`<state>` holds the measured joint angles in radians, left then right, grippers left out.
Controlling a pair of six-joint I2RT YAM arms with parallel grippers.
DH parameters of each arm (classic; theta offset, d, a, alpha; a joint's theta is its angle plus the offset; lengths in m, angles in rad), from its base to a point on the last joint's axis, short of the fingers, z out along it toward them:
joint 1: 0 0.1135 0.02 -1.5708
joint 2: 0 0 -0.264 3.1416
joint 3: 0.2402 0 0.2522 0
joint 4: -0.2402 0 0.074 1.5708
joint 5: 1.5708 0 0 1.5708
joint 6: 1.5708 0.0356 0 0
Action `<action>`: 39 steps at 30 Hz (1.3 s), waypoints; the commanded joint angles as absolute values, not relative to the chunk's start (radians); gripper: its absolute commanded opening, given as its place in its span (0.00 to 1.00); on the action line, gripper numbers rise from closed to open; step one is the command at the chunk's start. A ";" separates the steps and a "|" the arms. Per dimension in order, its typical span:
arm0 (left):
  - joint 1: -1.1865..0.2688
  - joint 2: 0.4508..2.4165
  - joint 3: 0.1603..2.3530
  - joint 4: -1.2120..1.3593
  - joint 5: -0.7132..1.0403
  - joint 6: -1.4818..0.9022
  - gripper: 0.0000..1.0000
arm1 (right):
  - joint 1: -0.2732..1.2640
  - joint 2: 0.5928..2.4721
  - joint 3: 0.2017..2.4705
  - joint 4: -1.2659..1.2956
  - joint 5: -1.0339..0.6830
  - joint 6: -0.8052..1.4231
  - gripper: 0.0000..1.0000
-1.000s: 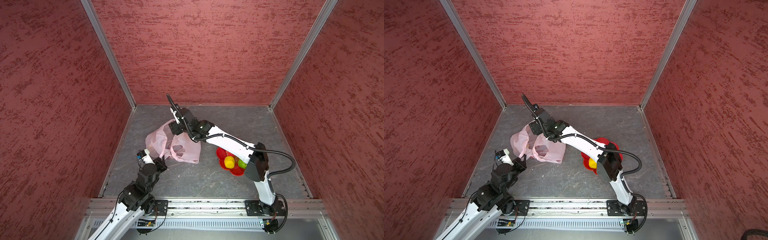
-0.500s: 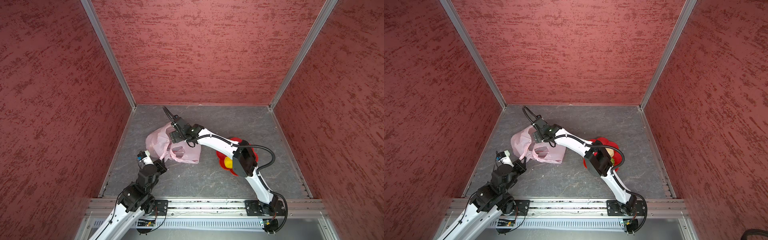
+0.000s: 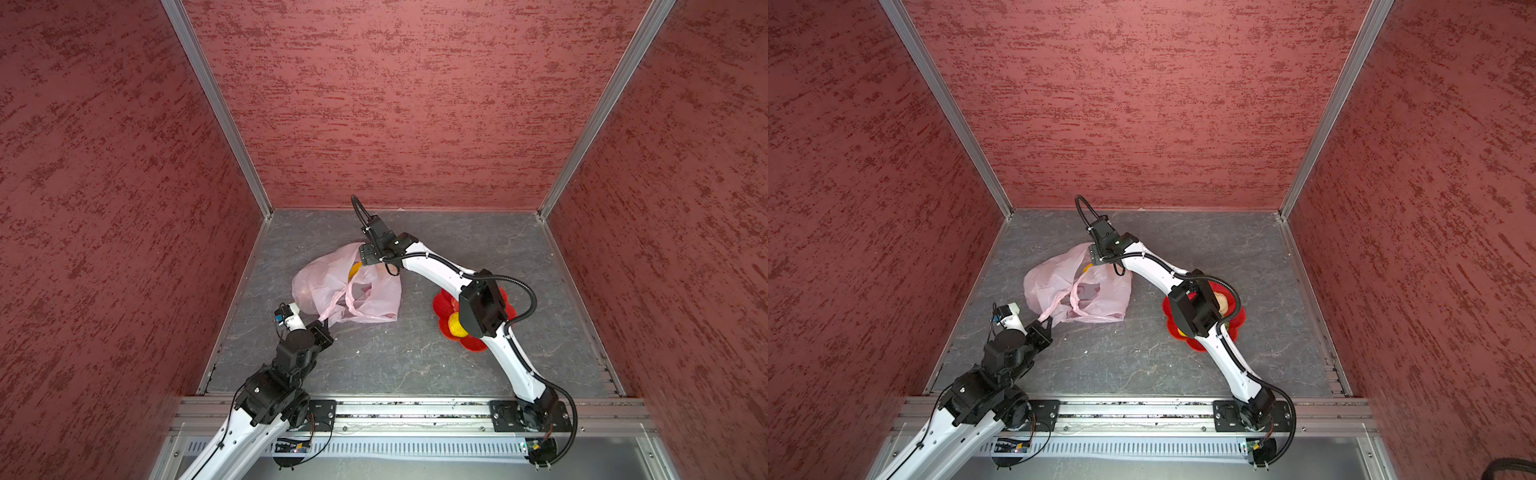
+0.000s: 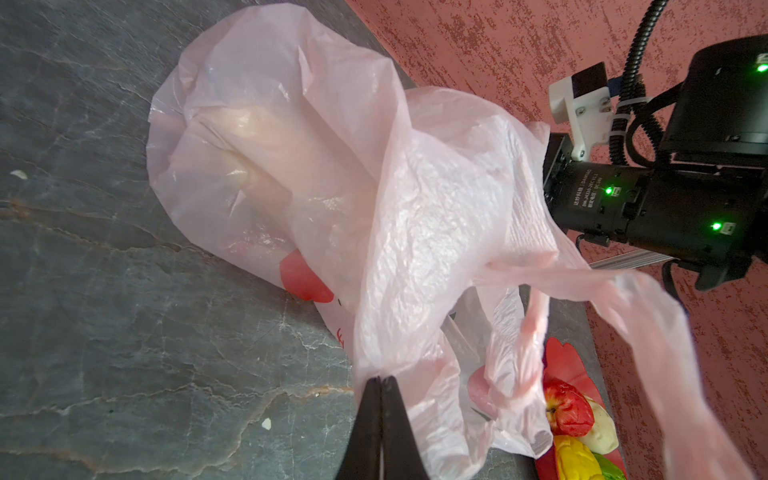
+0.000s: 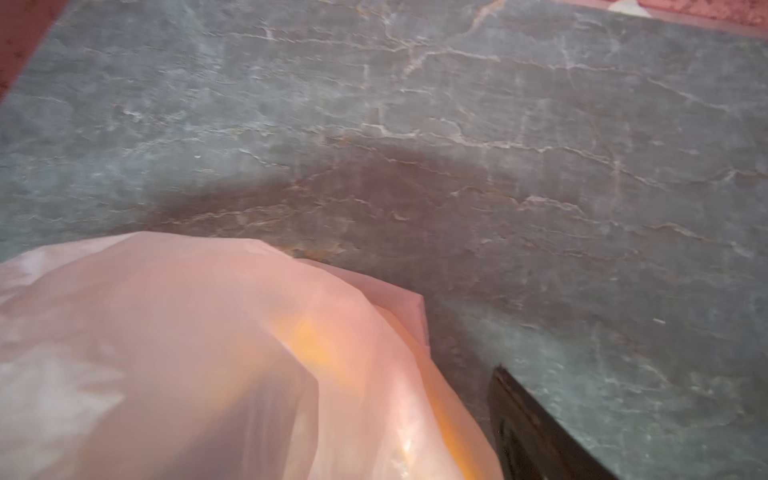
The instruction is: Take the fake fruits out of the plastic bag
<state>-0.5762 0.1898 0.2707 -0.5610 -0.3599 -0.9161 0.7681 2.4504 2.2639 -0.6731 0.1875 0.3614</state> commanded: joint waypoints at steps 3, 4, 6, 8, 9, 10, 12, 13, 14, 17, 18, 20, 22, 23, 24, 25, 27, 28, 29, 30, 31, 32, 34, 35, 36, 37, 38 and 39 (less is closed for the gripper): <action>-0.569 0.196 0.259 -0.572 -0.362 -0.929 0.00 | 0.764 2.459 2.291 -0.591 0.155 0.332 0.51; -0.570 0.196 0.259 -0.571 -0.363 -0.929 0.00 | 0.762 2.458 2.287 -0.578 0.149 0.327 0.44; -0.570 0.199 0.258 -0.567 -0.365 -0.928 0.00 | 0.763 2.442 2.267 -0.538 0.132 0.312 0.29; -0.570 0.210 0.258 -0.555 -0.365 -0.924 0.00 | 0.761 2.417 2.235 -0.492 0.115 0.300 0.21; -0.568 0.215 0.258 -0.544 -0.367 -0.923 0.00 | 0.762 2.401 2.217 -0.469 0.107 0.291 0.17; -0.568 0.225 0.258 -0.532 -0.367 -0.922 0.00 | 0.763 2.389 2.210 -0.456 0.103 0.285 0.14; -0.568 0.249 0.258 -0.495 -0.365 -0.913 0.00 | 0.762 2.364 2.204 -0.442 0.091 0.262 0.08; -0.567 0.262 0.258 -0.475 -0.362 -0.907 0.00 | 0.762 2.355 2.204 -0.439 0.083 0.250 0.07; -0.564 0.280 0.258 -0.453 -0.361 -0.899 0.00 | 0.762 2.342 2.203 -0.437 0.075 0.239 0.05; -0.558 0.334 0.261 -0.390 -0.359 -0.877 0.00 | 0.764 2.294 2.191 -0.423 0.041 0.197 0.02; -0.557 0.351 0.262 -0.370 -0.359 -0.873 0.00 | 0.764 2.276 2.182 -0.415 0.029 0.181 0.01; -0.553 0.377 0.259 -0.338 -0.357 -0.867 0.00 | 0.767 2.242 2.169 -0.407 0.010 0.151 0.00; -0.551 0.393 0.257 -0.309 -0.357 -0.862 0.00 | 0.774 2.204 2.151 -0.401 -0.005 0.117 0.00; -0.551 0.397 0.255 -0.296 -0.359 -0.860 0.00 | 0.780 2.187 2.143 -0.399 -0.011 0.100 0.00; -0.548 0.402 0.253 -0.287 -0.359 -0.857 0.00 | 0.785 2.171 2.134 -0.399 -0.015 0.082 0.00; -0.548 0.403 0.250 -0.279 -0.360 -0.855 0.00 | 0.791 2.159 2.127 -0.400 -0.017 0.070 0.00; -0.543 0.404 0.247 -0.270 -0.365 -0.855 0.00 | 0.805 2.131 2.111 -0.401 -0.023 0.048 0.00; -0.544 0.403 0.244 -0.265 -0.369 -0.854 0.00 | 0.813 2.115 2.098 -0.400 -0.024 0.036 0.00; -0.543 0.402 0.240 -0.263 -0.373 -0.855 0.00 | 0.824 2.098 2.082 -0.397 -0.023 0.021 0.00; -0.543 0.402 0.234 -0.259 -0.377 -0.856 0.00 | 0.832 2.085 2.068 -0.394 -0.021 0.012 0.00; -0.542 0.400 0.227 -0.254 -0.379 -0.858 0.00 | 0.845 2.069 2.050 -0.390 -0.016 -0.001 0.00; -0.542 0.399 0.220 -0.247 -0.380 -0.861 0.00 | 0.859 2.052 2.035 -0.385 -0.005 -0.011 0.00; -0.539 0.397 0.203 -0.236 -0.379 -0.867 0.00 | 0.881 2.021 1.998 -0.373 0.019 -0.023 0.00; -0.539 0.400 0.195 -0.232 -0.381 -0.871 0.00 | 0.893 2.005 1.976 -0.364 0.034 -0.026 0.00; -0.539 0.399 0.188 -0.229 -0.382 -0.875 0.00 | 0.902 1.989 1.956 -0.356 0.046 -0.026 0.00; -0.540 0.399 0.180 -0.228 -0.382 -0.879 0.00 | 0.912 1.975 1.934 -0.348 0.058 -0.027 0.00; -0.539 0.399 0.172 -0.227 -0.381 -0.883 0.00 | 0.921 1.959 1.909 -0.338 0.072 -0.029 0.00; -0.541 0.397 0.167 -0.227 -0.380 -0.887 0.00 | 0.927 1.947 1.889 -0.327 0.082 -0.027 0.00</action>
<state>-0.5446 0.4030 0.1822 -0.2604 -0.3687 -0.8825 0.9085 2.0052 1.9228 -0.3836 0.0322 0.0139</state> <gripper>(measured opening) 0.046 0.045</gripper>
